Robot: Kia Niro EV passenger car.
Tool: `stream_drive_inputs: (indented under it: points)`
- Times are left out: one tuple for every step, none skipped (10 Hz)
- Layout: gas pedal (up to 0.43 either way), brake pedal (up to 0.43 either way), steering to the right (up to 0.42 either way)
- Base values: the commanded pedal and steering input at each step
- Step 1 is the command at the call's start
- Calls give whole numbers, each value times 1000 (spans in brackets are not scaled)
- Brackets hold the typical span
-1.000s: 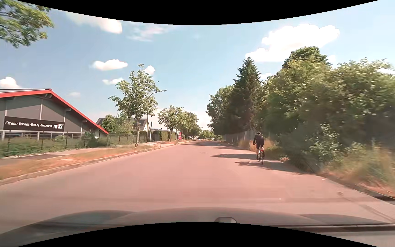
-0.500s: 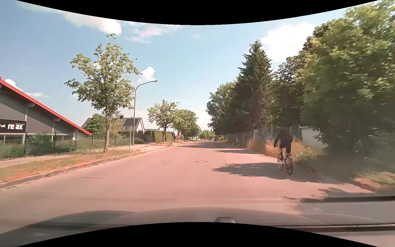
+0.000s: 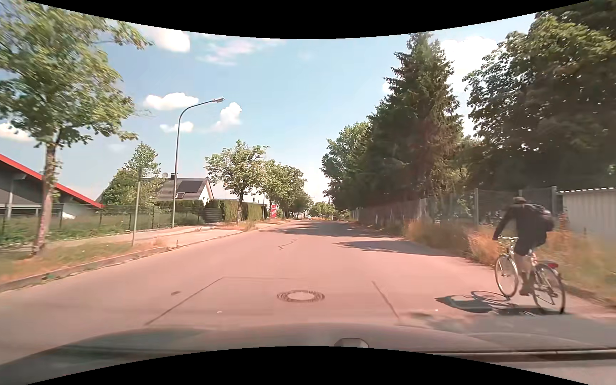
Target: Follow the waypoints while adhering to traffic rules and regulations
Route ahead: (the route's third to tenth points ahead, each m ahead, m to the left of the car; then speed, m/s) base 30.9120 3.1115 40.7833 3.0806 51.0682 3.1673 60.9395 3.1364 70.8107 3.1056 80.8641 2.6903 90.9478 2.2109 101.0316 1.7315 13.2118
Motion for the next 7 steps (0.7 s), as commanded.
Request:
stream_drive_inputs:
  points:
    - [169, 0, 7]
    - [169, 0, 11]
    - [169, 0, 12]
    - [169, 0, 12]
    - [169, 0, 12]
    - [169, 0, 12]
    - [169, 0, 9]
